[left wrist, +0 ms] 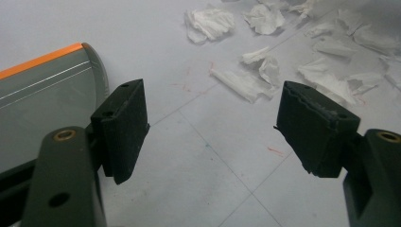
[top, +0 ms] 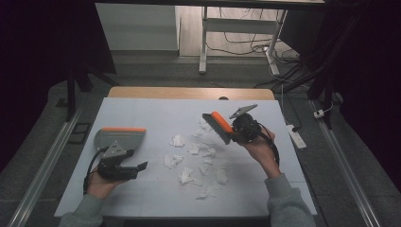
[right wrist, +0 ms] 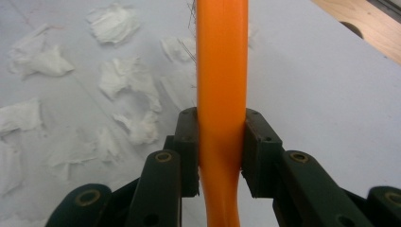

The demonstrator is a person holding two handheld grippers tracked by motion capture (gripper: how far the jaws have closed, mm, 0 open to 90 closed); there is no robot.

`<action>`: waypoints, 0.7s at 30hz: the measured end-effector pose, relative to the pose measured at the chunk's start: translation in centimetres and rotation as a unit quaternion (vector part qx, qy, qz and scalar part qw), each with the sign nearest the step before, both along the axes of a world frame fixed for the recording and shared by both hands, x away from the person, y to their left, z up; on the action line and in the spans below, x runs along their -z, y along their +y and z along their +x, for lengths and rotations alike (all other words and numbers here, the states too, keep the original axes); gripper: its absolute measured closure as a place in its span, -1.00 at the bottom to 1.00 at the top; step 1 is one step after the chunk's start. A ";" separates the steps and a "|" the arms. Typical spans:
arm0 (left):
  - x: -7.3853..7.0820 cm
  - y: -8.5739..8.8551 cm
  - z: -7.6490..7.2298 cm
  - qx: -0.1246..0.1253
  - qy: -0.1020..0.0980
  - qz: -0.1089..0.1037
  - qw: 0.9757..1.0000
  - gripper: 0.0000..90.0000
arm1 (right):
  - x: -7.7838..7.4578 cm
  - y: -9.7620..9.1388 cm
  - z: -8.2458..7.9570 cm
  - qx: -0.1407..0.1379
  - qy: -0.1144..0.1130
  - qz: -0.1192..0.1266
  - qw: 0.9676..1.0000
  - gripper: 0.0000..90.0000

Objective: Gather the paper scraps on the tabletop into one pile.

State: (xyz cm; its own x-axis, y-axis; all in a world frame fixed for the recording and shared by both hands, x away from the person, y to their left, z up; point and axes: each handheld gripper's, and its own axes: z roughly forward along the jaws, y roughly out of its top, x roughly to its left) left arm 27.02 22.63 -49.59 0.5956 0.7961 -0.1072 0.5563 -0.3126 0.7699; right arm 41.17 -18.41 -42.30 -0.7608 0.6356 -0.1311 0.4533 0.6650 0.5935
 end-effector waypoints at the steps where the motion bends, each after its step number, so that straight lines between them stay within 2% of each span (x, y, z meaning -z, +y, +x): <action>1: 0.0 -0.1 0.0 0.001 0.000 0.002 1.000 -0.41 | 0.1 0.0 0.1 0.004 -0.003 -0.005 1.000 0.56; 5: 0.2 -0.3 0.2 0.009 0.002 0.008 1.000 -0.41 | 0.7 0.4 1.3 0.011 -0.009 -0.026 1.000 0.56; 9: 0.2 -0.3 0.2 0.012 0.000 0.006 1.000 -0.41 | 1.1 1.7 3.9 0.014 -0.003 -0.061 0.998 0.56; 12: 0.2 -0.1 0.1 0.014 -0.001 0.002 1.000 -0.41 | 0.9 2.8 5.9 0.020 0.006 -0.074 0.997 0.56; 17: 0.2 0.2 0.0 0.013 -0.001 -0.004 1.000 -0.41 | 1.3 4.5 8.7 0.025 0.008 -0.108 0.994 0.56; 21: 0.2 0.3 0.1 0.013 -0.001 -0.007 1.000 -0.41 | 1.8 5.5 10.1 0.023 0.006 -0.143 0.989 0.56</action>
State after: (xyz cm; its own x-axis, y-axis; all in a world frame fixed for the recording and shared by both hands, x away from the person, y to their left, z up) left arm 27.07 22.96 -49.80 0.6169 0.7784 -0.1163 0.5461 -0.3169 0.7755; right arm 51.31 -12.91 -44.11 -0.7344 0.6080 -0.3017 0.4927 0.7833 0.3791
